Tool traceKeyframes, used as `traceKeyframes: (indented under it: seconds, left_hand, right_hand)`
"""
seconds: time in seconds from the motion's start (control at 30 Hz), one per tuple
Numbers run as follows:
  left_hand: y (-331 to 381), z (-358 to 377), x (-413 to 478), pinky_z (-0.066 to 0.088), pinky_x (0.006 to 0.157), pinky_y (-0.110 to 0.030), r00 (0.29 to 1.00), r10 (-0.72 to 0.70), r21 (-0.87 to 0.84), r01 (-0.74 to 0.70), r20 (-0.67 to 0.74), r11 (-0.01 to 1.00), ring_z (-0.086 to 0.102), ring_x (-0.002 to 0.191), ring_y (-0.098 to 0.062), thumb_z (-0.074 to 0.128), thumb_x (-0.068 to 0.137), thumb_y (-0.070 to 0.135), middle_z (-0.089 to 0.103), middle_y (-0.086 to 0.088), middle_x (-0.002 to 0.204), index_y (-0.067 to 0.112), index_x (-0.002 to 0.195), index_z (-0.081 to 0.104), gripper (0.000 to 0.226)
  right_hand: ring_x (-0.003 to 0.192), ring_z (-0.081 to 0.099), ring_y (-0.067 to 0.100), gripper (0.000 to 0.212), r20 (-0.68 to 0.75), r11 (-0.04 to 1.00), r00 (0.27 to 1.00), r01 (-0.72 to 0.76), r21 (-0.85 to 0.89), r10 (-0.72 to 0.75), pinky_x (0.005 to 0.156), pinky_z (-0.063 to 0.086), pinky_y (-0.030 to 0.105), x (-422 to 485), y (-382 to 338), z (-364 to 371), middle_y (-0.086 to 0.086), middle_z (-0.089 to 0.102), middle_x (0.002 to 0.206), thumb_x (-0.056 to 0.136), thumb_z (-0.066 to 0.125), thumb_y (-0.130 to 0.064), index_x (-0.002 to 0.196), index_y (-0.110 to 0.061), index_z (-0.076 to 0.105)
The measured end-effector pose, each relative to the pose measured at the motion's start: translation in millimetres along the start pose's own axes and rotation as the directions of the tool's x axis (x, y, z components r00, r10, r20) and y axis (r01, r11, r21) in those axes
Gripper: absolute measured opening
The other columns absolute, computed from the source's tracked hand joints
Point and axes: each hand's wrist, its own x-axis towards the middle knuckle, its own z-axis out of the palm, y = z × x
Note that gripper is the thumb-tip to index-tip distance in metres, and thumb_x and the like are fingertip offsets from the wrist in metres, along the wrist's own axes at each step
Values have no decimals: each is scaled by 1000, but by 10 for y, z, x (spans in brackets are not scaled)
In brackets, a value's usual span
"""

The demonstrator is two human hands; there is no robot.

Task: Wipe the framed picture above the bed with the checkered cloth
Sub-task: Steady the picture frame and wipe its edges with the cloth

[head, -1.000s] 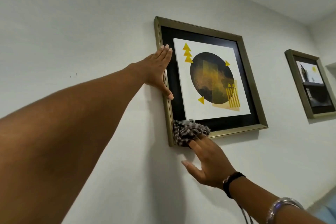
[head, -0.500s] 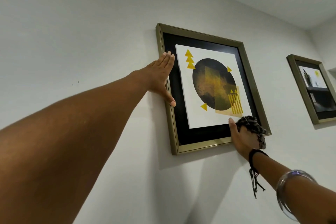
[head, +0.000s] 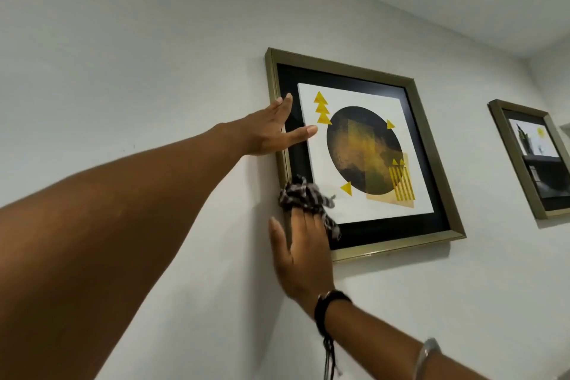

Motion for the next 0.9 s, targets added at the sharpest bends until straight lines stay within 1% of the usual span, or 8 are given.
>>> traceKeyframes:
  seconds: [0.2, 0.37, 0.5, 0.6, 0.67, 0.73, 0.8, 0.9]
  left_hand:
    - [53, 7, -13, 5, 125, -47, 1000, -24, -100, 24, 1, 995, -5, 154, -17, 25, 76, 86, -7, -4, 168, 19, 156, -14, 111]
    - [67, -27, 5, 8, 124, -50, 1000, -24, -191, 20, -17, 981, -2, 155, -20, 28, 76, 85, -6, -5, 168, 19, 156, -14, 112]
    - [84, 4, -73, 10, 124, -48, 997, -78, -201, 80, 15, 976, 3, 155, -23, 26, 68, 91, -3, -7, 168, 19, 156, -13, 121]
    - [159, 71, -162, 10, 121, -52, 992, -128, -239, 121, -11, 963, 7, 153, -34, 23, 71, 90, 9, -10, 167, 24, 157, -9, 112]
    - [212, 182, -357, 4, 120, -53, 987, -153, -325, 127, -57, 937, 3, 153, -36, 21, 76, 86, 9, -7, 167, 27, 157, -6, 104]
    - [239, 343, -727, 0, 121, -49, 976, -186, -442, 120, -109, 889, 2, 154, -33, 18, 83, 79, 8, -5, 168, 23, 158, 0, 95]
    - [292, 546, -1193, 3, 123, -46, 952, -263, -613, 115, -158, 782, 7, 154, -29, 19, 88, 73, 11, -3, 168, 21, 158, 7, 88]
    - [453, 795, -1973, 25, 119, -37, 904, -409, -796, 158, -121, 585, 31, 148, -19, 32, 88, 72, 25, 0, 164, 22, 156, 19, 86]
  right_hand:
    - [147, 30, 20, 67, 164, 992, 983, 64, 110, -82, 118, 31, 41, 1230, -11, -173, 3, 33, 159, 95, 42, -53, 153, -24, 25]
    - [142, 38, 24, 74, 247, 993, 963, 94, 65, -107, 112, 41, 43, 1532, -17, -291, 5, 38, 155, 90, 43, -58, 152, -26, 21]
    - [127, 52, 28, 58, 141, 999, 989, 29, 45, -35, 98, 51, 44, 1280, 4, -171, 8, 53, 139, 89, 52, -42, 143, -24, 39]
    - [99, 65, 32, 44, 4, 1000, 1000, -29, 7, 29, 77, 57, 39, 1091, 1, -150, 8, 68, 111, 82, 57, -29, 125, -25, 55]
    - [92, 67, 31, 37, -36, 987, 988, -151, 58, 153, 76, 57, 39, 936, -36, -186, 8, 72, 104, 82, 57, -28, 118, -22, 63]
    - [84, 66, 25, 22, -35, 937, 954, -287, 200, 299, 77, 57, 41, 730, -140, -215, 7, 74, 95, 85, 57, -26, 100, -18, 70]
    - [67, 56, 19, 17, -29, 854, 909, -380, 355, 417, 66, 50, 40, 418, -295, -296, 4, 66, 71, 84, 57, -23, 73, -13, 63]
    - [58, 49, 18, 12, 162, 642, 844, -501, 581, 511, 56, 45, 35, -170, -645, -419, 6, 51, 61, 76, 52, -11, 64, -13, 51]
